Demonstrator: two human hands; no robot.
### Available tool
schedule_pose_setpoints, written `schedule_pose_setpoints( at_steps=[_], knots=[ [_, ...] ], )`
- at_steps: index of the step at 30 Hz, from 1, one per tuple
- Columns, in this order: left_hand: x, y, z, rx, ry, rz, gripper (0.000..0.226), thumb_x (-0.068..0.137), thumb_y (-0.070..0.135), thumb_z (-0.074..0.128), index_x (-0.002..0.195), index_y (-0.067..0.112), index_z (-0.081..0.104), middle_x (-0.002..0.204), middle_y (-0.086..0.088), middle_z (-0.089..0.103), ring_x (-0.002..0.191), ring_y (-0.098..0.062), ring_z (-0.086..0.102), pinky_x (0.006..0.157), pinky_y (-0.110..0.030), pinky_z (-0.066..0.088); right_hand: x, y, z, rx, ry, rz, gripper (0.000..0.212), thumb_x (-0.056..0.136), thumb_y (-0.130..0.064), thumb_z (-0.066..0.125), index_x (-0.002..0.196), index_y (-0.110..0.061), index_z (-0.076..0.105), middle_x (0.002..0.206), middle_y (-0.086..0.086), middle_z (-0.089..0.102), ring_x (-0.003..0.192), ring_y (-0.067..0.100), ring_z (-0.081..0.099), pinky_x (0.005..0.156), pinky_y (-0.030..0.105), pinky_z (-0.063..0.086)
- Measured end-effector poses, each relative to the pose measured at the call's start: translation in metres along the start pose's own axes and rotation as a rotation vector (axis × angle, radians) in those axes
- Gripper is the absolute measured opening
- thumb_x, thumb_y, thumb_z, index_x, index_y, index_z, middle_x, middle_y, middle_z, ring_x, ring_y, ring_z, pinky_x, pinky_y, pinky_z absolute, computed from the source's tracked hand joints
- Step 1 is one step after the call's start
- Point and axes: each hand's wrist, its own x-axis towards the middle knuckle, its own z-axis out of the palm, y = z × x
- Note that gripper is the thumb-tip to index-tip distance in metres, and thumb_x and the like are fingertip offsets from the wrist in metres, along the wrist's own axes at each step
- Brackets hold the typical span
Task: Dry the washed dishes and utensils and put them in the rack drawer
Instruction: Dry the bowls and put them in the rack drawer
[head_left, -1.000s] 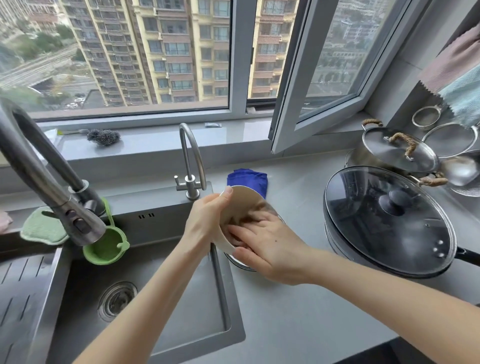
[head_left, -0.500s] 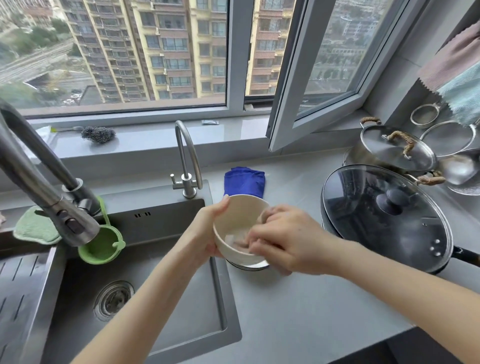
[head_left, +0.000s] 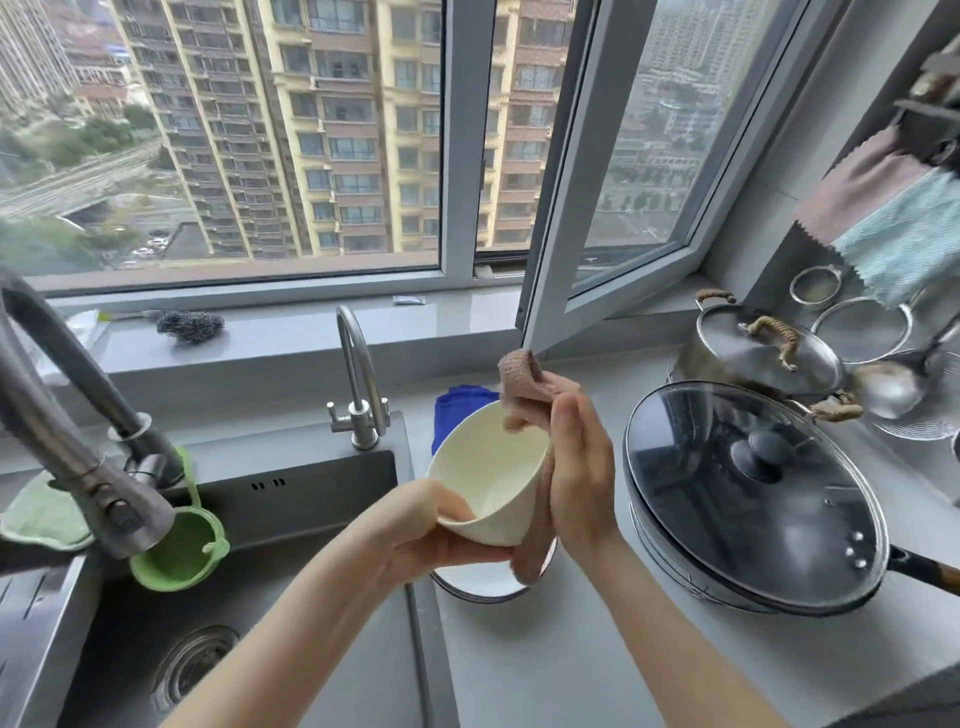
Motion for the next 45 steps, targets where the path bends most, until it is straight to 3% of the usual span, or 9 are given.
schedule_pose_setpoints(
  at_steps=[6, 13, 16, 20, 26, 32, 37, 40, 45],
  knots=[
    [-0.017, 0.017, 0.013, 0.36, 0.046, -0.033, 0.035, 0.083, -0.02, 0.03, 0.085, -0.003, 0.06, 0.068, -0.017, 0.067, 0.066, -0.041, 0.06, 0.05, -0.05, 0.056, 0.05, -0.019, -0.02, 0.325, -0.477, 0.687, 0.046, 0.098, -0.036, 0.038, 0.081, -0.005, 0.068, 0.076, 0.015, 0.067, 0.069, 0.024, 0.063, 0.068, 0.029, 0.051],
    [-0.001, 0.022, 0.02, 0.434, 0.423, 0.37, 0.041, 0.079, -0.015, 0.034, 0.108, 0.005, 0.054, 0.092, -0.015, 0.056, 0.067, -0.032, 0.059, 0.04, -0.041, 0.054, 0.03, 0.014, -0.009, 0.684, -0.16, 1.029, 0.057, 0.096, -0.054, 0.026, 0.11, -0.015, 0.065, 0.101, 0.019, 0.065, 0.092, 0.037, 0.06, 0.075, 0.038, 0.049],
    [0.006, 0.006, 0.029, 0.508, 0.628, 0.755, 0.042, 0.072, -0.011, 0.035, 0.098, 0.016, 0.054, 0.084, -0.002, 0.06, 0.071, -0.022, 0.059, 0.055, -0.038, 0.051, 0.014, 0.009, 0.006, 0.864, -0.024, 1.163, 0.058, 0.089, -0.061, 0.035, 0.091, -0.015, 0.071, 0.085, 0.015, 0.069, 0.077, 0.034, 0.063, 0.073, 0.037, 0.045],
    [0.006, -0.018, 0.039, 0.482, 0.694, 0.946, 0.042, 0.076, -0.005, 0.037, 0.104, 0.024, 0.046, 0.08, 0.014, 0.055, 0.072, 0.001, 0.053, 0.058, -0.015, 0.039, 0.004, 0.002, 0.018, 0.825, 0.302, 0.914, 0.053, 0.089, -0.059, 0.046, 0.114, -0.016, 0.064, 0.105, 0.013, 0.068, 0.095, 0.03, 0.064, 0.075, 0.037, 0.053],
    [-0.016, 0.0, 0.016, 0.544, 0.426, 0.776, 0.036, 0.068, 0.009, 0.057, 0.098, 0.019, 0.042, 0.081, -0.005, 0.062, 0.07, -0.015, 0.058, 0.062, -0.027, 0.045, 0.002, -0.002, 0.009, 0.469, 0.198, 0.644, 0.031, 0.083, 0.008, 0.062, 0.091, -0.021, 0.055, 0.086, 0.0, 0.066, 0.077, 0.015, 0.063, 0.079, 0.038, 0.053],
    [-0.032, 0.057, -0.001, 0.831, -0.066, 0.494, 0.061, 0.064, 0.034, 0.071, 0.12, 0.045, 0.051, 0.111, 0.01, 0.067, 0.097, -0.012, 0.067, 0.074, -0.041, 0.055, 0.008, -0.014, -0.003, 0.187, -0.097, 0.505, 0.037, 0.082, 0.016, 0.056, 0.098, -0.017, 0.057, 0.094, 0.004, 0.066, 0.082, 0.015, 0.061, 0.075, 0.026, 0.052],
    [-0.018, 0.034, -0.002, 0.475, 0.046, 0.87, 0.033, 0.072, 0.034, 0.057, 0.103, 0.027, 0.065, 0.099, 0.006, 0.071, 0.092, -0.009, 0.064, 0.077, -0.024, 0.052, 0.011, -0.024, 0.012, 0.345, 0.02, 0.66, 0.031, 0.084, 0.011, 0.057, 0.104, -0.013, 0.06, 0.096, 0.01, 0.067, 0.085, 0.022, 0.062, 0.078, 0.035, 0.053],
    [-0.013, -0.006, 0.013, 0.357, 0.278, 1.146, 0.046, 0.079, 0.021, 0.047, 0.123, 0.016, 0.053, 0.115, 0.009, 0.06, 0.105, -0.005, 0.055, 0.089, -0.02, 0.043, 0.001, -0.02, 0.029, 0.579, 0.176, 0.85, 0.022, 0.084, 0.002, 0.06, 0.099, -0.015, 0.061, 0.096, 0.015, 0.068, 0.087, 0.03, 0.064, 0.082, 0.048, 0.054],
    [-0.026, -0.017, 0.013, 0.501, 0.151, 0.932, 0.051, 0.083, 0.026, 0.058, 0.129, 0.032, 0.038, 0.108, 0.028, 0.054, 0.086, 0.017, 0.056, 0.07, -0.002, 0.042, -0.018, -0.013, 0.02, 0.527, 0.37, 0.926, 0.026, 0.088, 0.004, 0.054, 0.098, -0.019, 0.059, 0.089, 0.013, 0.068, 0.082, 0.031, 0.064, 0.071, 0.042, 0.054]
  ],
)
